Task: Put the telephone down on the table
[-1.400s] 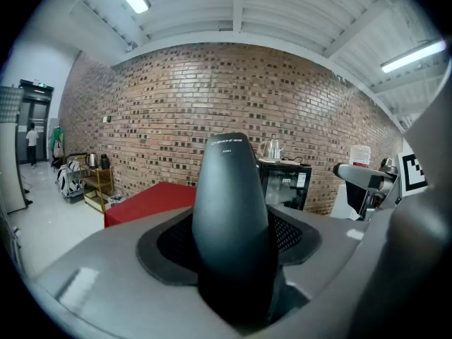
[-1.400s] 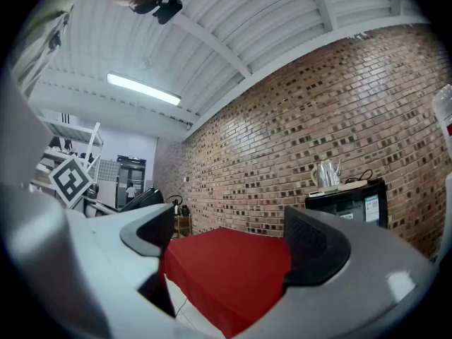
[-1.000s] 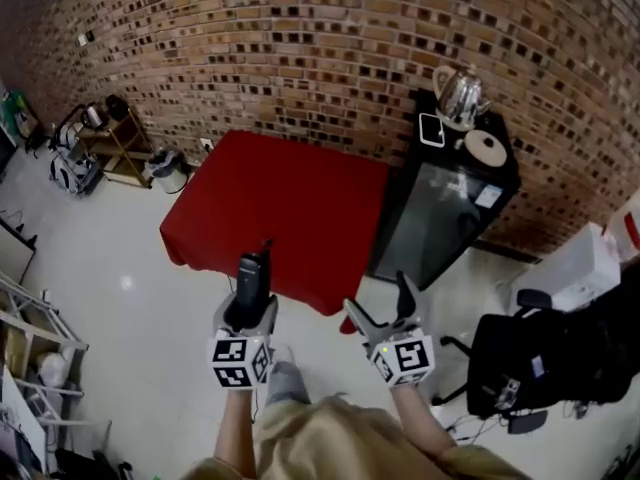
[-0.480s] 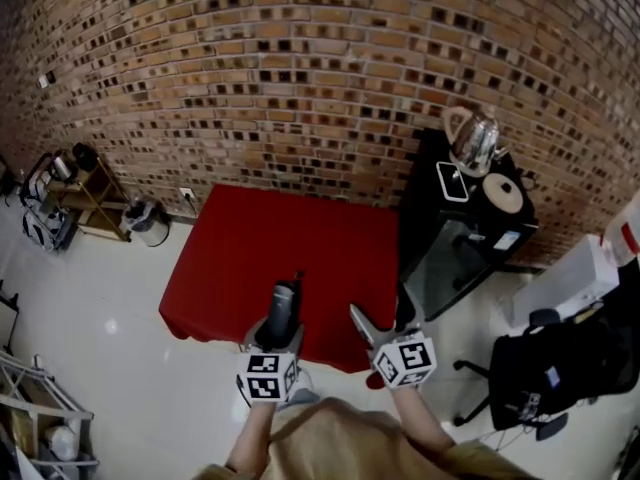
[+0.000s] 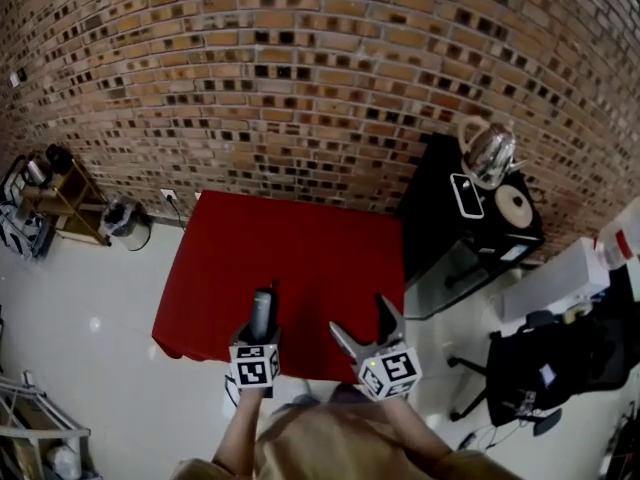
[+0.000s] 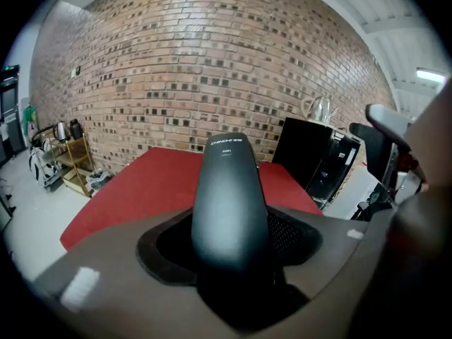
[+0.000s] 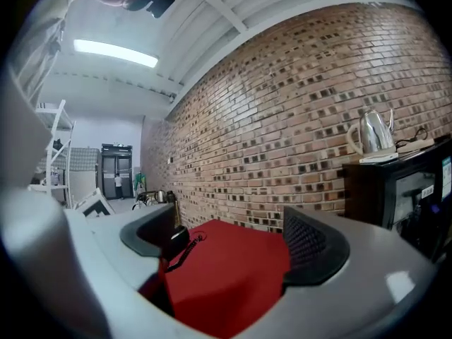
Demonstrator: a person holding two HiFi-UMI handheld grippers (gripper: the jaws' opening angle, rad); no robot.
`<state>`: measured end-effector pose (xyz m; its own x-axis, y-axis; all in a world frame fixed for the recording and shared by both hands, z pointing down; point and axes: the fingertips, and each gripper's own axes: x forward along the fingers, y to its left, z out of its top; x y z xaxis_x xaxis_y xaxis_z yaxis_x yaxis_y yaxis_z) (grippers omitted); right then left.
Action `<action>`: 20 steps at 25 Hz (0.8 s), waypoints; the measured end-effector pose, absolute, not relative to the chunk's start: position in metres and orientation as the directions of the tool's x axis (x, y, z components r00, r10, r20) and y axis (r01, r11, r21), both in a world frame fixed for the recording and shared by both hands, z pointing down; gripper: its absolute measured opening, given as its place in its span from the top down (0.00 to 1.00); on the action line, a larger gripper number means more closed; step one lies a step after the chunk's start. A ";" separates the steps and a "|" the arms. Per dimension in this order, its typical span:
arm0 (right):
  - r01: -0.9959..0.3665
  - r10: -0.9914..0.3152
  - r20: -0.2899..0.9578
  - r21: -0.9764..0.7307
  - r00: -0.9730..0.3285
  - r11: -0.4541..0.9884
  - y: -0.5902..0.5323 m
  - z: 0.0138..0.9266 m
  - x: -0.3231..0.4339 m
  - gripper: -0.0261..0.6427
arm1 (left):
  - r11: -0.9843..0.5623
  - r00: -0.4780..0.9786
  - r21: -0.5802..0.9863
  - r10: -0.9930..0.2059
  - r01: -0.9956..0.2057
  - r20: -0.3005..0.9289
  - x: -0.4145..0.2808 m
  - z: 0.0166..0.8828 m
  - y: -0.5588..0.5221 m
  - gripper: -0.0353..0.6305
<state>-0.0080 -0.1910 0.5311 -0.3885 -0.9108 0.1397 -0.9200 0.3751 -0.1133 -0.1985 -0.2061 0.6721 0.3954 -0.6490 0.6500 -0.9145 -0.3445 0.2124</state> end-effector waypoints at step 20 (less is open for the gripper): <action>-0.912 -0.892 0.189 -0.099 -0.411 0.399 -0.229 0.534 0.036 0.25 | -0.323 0.252 0.122 -0.399 -0.939 0.882 -0.129 0.846 -0.199 0.52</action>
<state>0.0359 -0.2294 0.5344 -0.4108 -0.8919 0.1893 -0.9116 0.3988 -0.0995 -0.1292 -0.1995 0.8456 0.2521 -0.3990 0.8816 -0.9385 -0.3228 0.1223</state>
